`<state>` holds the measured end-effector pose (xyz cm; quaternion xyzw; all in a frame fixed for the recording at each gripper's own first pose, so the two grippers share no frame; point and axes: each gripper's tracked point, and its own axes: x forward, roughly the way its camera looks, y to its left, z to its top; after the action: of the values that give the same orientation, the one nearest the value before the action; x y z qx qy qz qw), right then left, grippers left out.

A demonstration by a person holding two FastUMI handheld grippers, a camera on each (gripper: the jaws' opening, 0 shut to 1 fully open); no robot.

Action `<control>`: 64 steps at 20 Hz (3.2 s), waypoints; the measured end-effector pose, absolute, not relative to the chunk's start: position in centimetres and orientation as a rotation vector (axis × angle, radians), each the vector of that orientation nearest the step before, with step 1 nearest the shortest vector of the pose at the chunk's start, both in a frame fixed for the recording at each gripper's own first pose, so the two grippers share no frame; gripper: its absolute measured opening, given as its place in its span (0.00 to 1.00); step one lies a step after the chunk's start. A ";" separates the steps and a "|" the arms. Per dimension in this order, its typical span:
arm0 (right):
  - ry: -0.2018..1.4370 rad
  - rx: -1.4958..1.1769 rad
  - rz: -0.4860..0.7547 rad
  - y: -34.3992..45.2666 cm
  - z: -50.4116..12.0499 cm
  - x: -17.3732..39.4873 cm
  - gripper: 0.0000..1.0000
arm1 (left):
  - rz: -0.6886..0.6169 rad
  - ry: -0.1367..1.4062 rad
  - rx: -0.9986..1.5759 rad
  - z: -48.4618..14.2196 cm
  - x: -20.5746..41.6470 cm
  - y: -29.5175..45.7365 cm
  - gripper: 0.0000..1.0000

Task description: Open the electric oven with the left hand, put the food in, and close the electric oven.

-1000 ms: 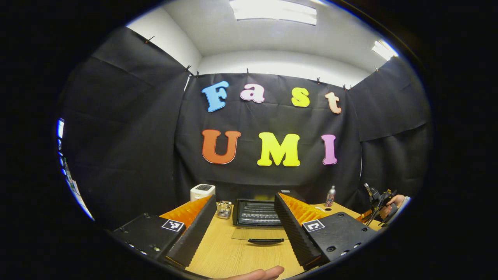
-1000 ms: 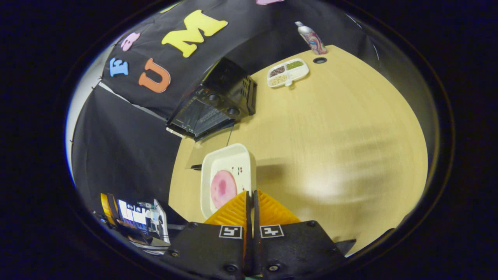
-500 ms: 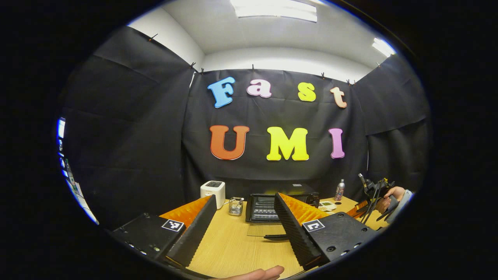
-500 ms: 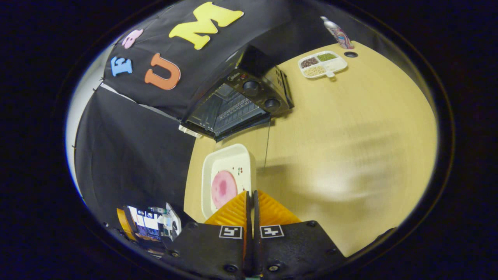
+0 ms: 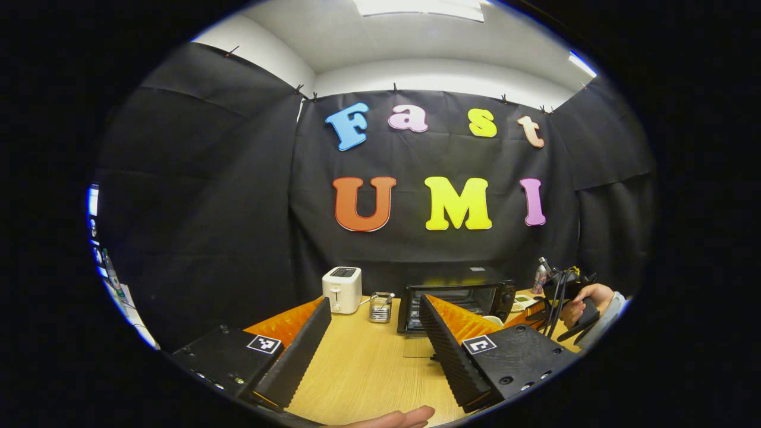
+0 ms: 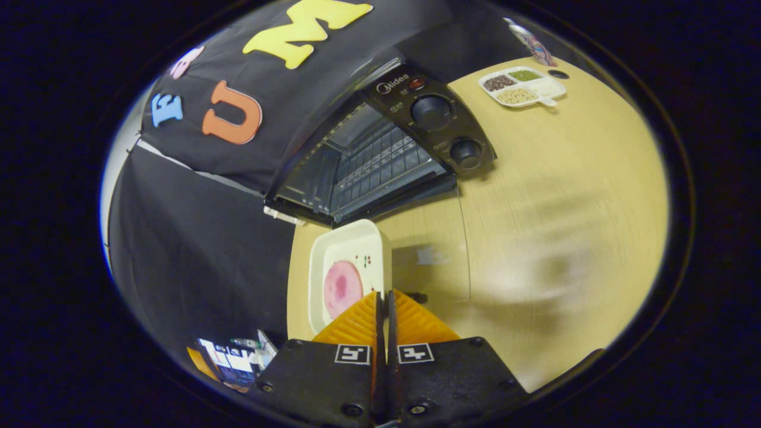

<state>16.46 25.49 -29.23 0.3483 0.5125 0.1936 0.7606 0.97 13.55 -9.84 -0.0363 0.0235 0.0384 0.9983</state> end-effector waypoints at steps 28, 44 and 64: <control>0.594 1.203 -0.045 30.0 -32.4 34.1 0.05 | 0.120 0.142 -0.026 -14.3 4.6 17.0 0.94; 0.173 0.561 0.073 29.8 -27.2 31.8 0.77 | 0.171 0.240 -0.032 -18.0 3.8 17.5 0.94; 0.126 0.174 0.146 23.2 -15.8 14.5 0.96 | 0.040 0.340 -0.137 -21.4 2.9 11.1 0.95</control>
<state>14.50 23.22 -15.79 0.0867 0.0628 0.0728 0.9916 2.87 11.15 -21.43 -0.0681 0.1690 0.0200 0.9831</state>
